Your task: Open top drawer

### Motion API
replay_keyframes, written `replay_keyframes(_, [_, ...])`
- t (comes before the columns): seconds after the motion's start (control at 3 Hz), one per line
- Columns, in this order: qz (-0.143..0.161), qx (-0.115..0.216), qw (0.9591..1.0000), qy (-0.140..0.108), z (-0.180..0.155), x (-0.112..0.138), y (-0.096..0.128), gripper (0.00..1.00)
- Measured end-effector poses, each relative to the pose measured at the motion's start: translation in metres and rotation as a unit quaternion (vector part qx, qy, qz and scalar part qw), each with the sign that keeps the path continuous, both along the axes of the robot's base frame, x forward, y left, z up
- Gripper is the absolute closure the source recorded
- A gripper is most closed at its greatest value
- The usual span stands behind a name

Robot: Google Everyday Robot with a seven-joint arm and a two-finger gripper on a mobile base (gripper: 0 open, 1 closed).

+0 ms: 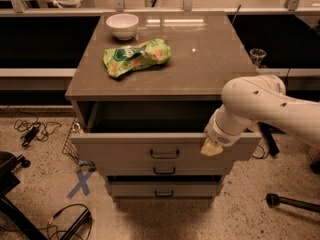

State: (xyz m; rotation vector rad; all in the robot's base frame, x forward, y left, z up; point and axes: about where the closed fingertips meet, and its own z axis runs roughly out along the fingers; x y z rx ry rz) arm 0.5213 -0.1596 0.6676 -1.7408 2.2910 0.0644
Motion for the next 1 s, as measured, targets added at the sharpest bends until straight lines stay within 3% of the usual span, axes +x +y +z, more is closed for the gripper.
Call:
replay_keyframes(0.33, [-0.016,0.000,0.9998,0.013,0.0107,-0.0195,0.0015,0.87])
replay_keyframes(0.67, [-0.016,0.000,0.9998,0.013,0.0107,-0.0194,0.0015,1.00])
replay_keyframes(1.0, [-0.016,0.000,0.9998,0.014,0.0107,-0.0195,0.0015,1.00])
